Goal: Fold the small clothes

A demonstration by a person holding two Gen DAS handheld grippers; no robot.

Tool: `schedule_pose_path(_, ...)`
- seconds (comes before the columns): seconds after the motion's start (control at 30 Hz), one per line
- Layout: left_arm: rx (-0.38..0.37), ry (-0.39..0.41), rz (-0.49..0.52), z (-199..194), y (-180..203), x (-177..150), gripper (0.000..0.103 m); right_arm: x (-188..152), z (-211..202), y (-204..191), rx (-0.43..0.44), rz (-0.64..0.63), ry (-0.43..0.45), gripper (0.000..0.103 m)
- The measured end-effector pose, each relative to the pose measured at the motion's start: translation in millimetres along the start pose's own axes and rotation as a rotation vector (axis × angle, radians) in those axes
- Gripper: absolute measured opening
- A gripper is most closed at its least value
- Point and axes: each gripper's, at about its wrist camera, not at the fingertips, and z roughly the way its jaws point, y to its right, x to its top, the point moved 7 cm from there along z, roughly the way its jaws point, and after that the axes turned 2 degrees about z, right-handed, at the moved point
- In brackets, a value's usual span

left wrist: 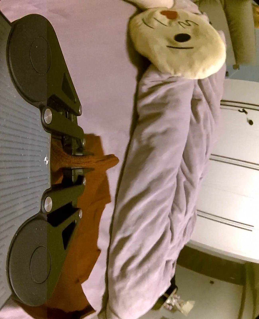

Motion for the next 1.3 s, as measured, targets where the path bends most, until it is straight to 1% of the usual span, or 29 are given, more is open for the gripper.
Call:
schedule_pose_path(0.2,0.081,0.002,0.042,42.9,7.9,20.7,0.009,16.2,51.6,14.4,-0.115,-0.024,-0.008,0.006)
schedule_pose_path(0.23,0.105,0.002,0.044,50.7,7.9,22.9,0.009,17.5,59.4,16.5,-0.13,-0.028,-0.011,0.006)
schedule_pose_path(0.33,0.147,-0.005,0.045,68.7,6.1,23.8,0.009,21.6,83.9,21.3,-0.167,-0.049,-0.018,0.006)
schedule_pose_path(0.43,0.183,-0.013,0.08,83.7,7.9,20.0,0.009,22.2,98.6,27.0,-0.191,-0.058,-0.025,0.006)
schedule_pose_path(0.57,0.211,-0.016,0.121,97.0,12.5,14.2,0.009,17.2,113.5,30.4,-0.205,-0.078,-0.045,0.006)
schedule_pose_path(0.63,0.217,-0.021,0.123,103.0,12.4,11.4,0.01,12.8,122.6,31.9,-0.217,-0.091,-0.06,0.006)
schedule_pose_path(0.77,0.23,-0.03,0.112,113.1,9.3,6.7,0.01,4.7,133.1,36.4,-0.229,-0.079,-0.083,0.006)
schedule_pose_path(0.83,0.249,-0.037,0.111,116.9,6.9,3.3,0.018,0.3,136.7,38.2,-0.235,-0.076,-0.093,0.007)
schedule_pose_path(0.9,0.294,-0.029,0.098,115.4,1.2,1.5,0.043,-4.8,138.2,39.4,-0.253,-0.087,-0.098,0.007)
schedule_pose_path(0.93,0.308,-0.023,0.077,112.1,-4.0,-0.3,0.049,-6.7,137.0,42.2,-0.288,-0.094,-0.1,0.007)
schedule_pose_path(0.97,0.302,-0.02,0.053,107.7,-9.4,-3.1,0.056,-6.7,135.7,46.3,-0.316,-0.087,-0.101,0.009)
schedule_pose_path(1.0,0.285,-0.022,0.029,102.5,-14.5,-7.4,0.058,-7.2,128.8,52.3,-0.319,-0.047,-0.095,0.013)
schedule_pose_path(1.03,0.26,-0.024,-0.004,94.8,-20.4,-14.6,0.06,-8.7,118.8,58.4,-0.296,0.014,-0.09,0.022)
schedule_pose_path(1.07,0.233,-0.027,-0.031,88.2,-24.7,-22.2,0.066,-11.9,107.1,63.7,-0.269,0.067,-0.085,0.033)
schedule_pose_path(1.1,0.203,-0.03,-0.056,80.2,-27.9,-32.2,0.071,-17.2,93.7,68.2,-0.25,0.109,-0.077,0.037)
schedule_pose_path(1.13,0.18,-0.024,-0.086,70.6,-31.4,-44.3,0.073,-24.0,79.0,71.9,-0.225,0.144,-0.074,0.041)
schedule_pose_path(1.17,0.162,-0.026,-0.115,61.2,-34.5,-58.4,0.075,-31.9,66.0,74.8,-0.198,0.175,-0.077,0.041)
schedule_pose_path(1.23,0.144,-0.04,-0.158,44.9,-38.4,-87.7,0.075,-57.0,33.2,80.3,-0.147,0.27,-0.092,0.044)
schedule_pose_path(1.3,0.132,-0.06,-0.176,35.0,-38.8,-110.6,0.077,-79.8,6.4,84.4,-0.106,0.361,-0.104,0.044)
